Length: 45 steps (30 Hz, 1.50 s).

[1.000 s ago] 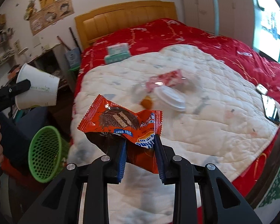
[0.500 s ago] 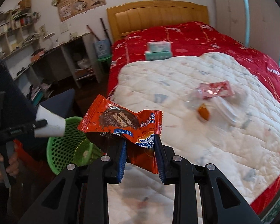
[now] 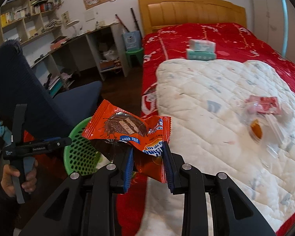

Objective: Collect trash
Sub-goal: 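Carry the paper cup and orange wrapper to the green wastebasket and release both, then return both tools to the bed and grasp the white cup lid with the right tool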

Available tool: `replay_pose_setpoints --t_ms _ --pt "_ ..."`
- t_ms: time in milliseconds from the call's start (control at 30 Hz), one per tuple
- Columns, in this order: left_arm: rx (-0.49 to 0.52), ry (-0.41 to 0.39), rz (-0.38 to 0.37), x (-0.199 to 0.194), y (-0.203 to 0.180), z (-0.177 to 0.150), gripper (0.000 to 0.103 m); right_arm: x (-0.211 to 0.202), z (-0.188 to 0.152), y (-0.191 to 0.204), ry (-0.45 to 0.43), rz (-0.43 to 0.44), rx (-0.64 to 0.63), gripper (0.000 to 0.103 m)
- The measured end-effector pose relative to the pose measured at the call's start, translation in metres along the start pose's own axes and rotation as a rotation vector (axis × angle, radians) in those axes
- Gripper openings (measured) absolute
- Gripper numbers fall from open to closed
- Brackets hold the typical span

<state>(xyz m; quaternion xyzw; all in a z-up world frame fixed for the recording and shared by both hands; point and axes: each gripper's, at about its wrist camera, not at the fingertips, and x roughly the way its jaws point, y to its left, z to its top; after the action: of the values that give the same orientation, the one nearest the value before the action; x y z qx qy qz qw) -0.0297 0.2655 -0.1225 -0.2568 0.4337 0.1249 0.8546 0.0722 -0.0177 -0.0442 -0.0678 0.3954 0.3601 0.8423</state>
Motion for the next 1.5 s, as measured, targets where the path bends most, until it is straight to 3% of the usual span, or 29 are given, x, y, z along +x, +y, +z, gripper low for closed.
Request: replay_pose_setpoints --t_ms 467,700,800,867,1100,1367,1500 --pt "-0.050 -0.084 0.034 -0.043 0.029 -0.008 0.079 0.058 0.005 0.072 0.088 0.115 -0.103 0.028" --pt "-0.096 -0.110 0.046 -0.055 0.047 -0.008 0.082 0.100 0.004 0.099 0.166 0.174 -0.087 0.029" --pt "-0.111 -0.116 0.046 -0.057 0.053 -0.009 0.083 0.116 0.004 0.108 0.198 0.185 -0.081 0.041" --pt "-0.118 -0.116 0.046 -0.058 0.055 -0.009 0.083 0.126 0.002 0.114 0.222 0.195 -0.079 0.054" --pt "-0.135 -0.113 0.033 -0.055 0.056 -0.008 0.084 0.131 -0.002 0.118 0.237 0.203 -0.076 0.060" --pt "-0.086 -0.115 0.005 -0.050 0.029 0.001 0.085 0.099 -0.004 0.089 0.173 0.154 -0.061 0.075" --pt "-0.041 -0.105 -0.019 -0.044 0.005 0.005 0.085 0.080 -0.004 0.069 0.136 0.118 -0.041 0.076"
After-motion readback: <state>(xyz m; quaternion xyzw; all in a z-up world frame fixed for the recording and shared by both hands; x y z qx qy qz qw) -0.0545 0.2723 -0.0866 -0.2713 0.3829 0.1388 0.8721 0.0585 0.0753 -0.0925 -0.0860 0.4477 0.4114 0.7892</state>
